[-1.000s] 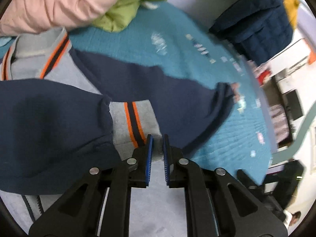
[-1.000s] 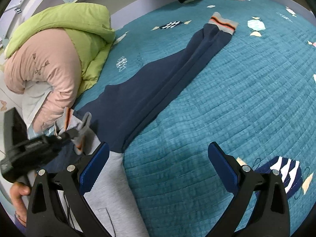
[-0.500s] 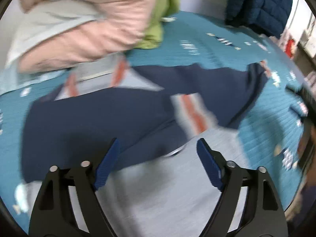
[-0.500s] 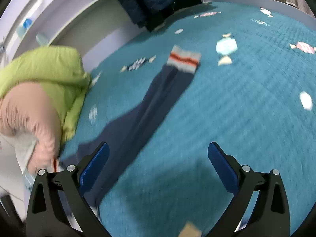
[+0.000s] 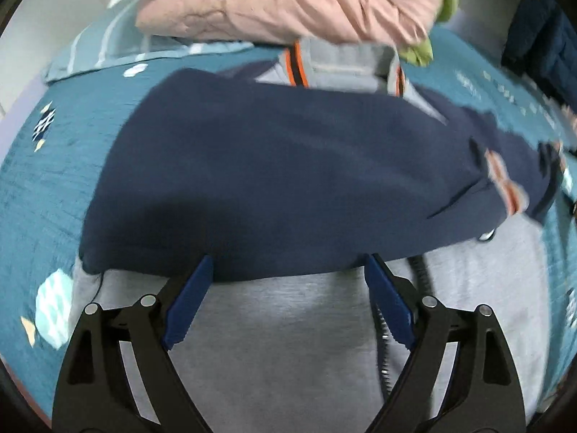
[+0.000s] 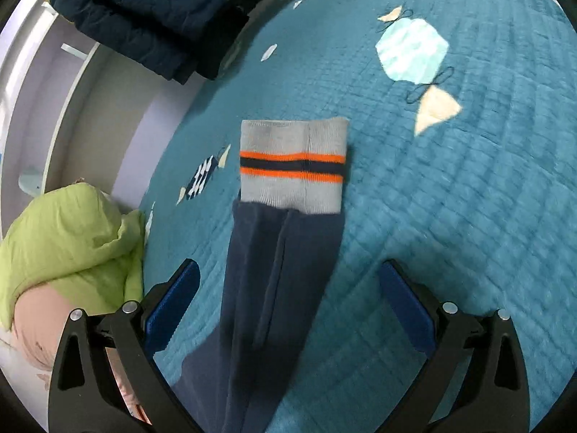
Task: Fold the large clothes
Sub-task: 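Move the right tool to the other sleeve's cuff and close, then lift the cuff and fold the sleeve across the jacket body with right tool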
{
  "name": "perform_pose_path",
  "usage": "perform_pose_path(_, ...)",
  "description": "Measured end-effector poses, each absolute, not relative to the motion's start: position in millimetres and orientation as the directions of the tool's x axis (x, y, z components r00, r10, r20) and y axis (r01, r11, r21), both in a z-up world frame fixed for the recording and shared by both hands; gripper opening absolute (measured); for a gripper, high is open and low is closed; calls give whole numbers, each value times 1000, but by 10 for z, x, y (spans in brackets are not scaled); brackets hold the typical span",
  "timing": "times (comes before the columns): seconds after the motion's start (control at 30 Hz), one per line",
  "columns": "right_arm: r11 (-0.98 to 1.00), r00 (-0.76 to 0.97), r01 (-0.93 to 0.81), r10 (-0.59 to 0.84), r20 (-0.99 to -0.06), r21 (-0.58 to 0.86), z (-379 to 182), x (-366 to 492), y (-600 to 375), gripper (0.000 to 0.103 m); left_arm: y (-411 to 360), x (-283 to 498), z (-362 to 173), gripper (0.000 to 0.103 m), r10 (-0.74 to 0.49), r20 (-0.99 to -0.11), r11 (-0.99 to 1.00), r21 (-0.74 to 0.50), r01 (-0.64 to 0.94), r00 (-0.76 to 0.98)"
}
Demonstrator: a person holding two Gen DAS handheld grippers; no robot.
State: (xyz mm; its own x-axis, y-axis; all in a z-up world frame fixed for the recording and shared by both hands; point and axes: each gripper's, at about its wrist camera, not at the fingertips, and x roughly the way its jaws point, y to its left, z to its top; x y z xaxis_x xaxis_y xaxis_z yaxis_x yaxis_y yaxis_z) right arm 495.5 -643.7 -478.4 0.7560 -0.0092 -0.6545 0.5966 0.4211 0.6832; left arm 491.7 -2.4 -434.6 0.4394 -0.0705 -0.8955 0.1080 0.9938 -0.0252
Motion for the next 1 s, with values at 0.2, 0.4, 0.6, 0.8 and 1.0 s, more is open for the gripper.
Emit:
perform_pose_path(0.2, 489, 741, 535, 119, -661, 689, -4774, 5210, -6346, 77, -178, 4890, -4407, 90, -76, -893, 990, -14, 141, 443)
perform_pose_path(0.4, 508, 702, 573, 100, -705, 643, -4870, 5166, -6302, 7, -158, 4850, -4377, 90, -90, -891, 988, -25, 150, 445)
perform_pose_path(0.6, 642, 785, 492, -34, -619, 588, -4282, 4899, -5975, 7, 149, 4870, -4108, 90, -135, -848, 991, -107, 85, 513)
perform_pose_path(0.8, 889, 864, 229, 3, -503, 398, -3202, 4976, -4751, 7, 557, 4865, -3958, 90, -108, -831, 990, -139, -17, 545)
perform_pose_path(1.0, 977, 866, -125, 192, -462, 171, -2765, 5083, -2667, 7, 972, 4845, -3875, 90, -67, -824, 985, -146, -97, 563)
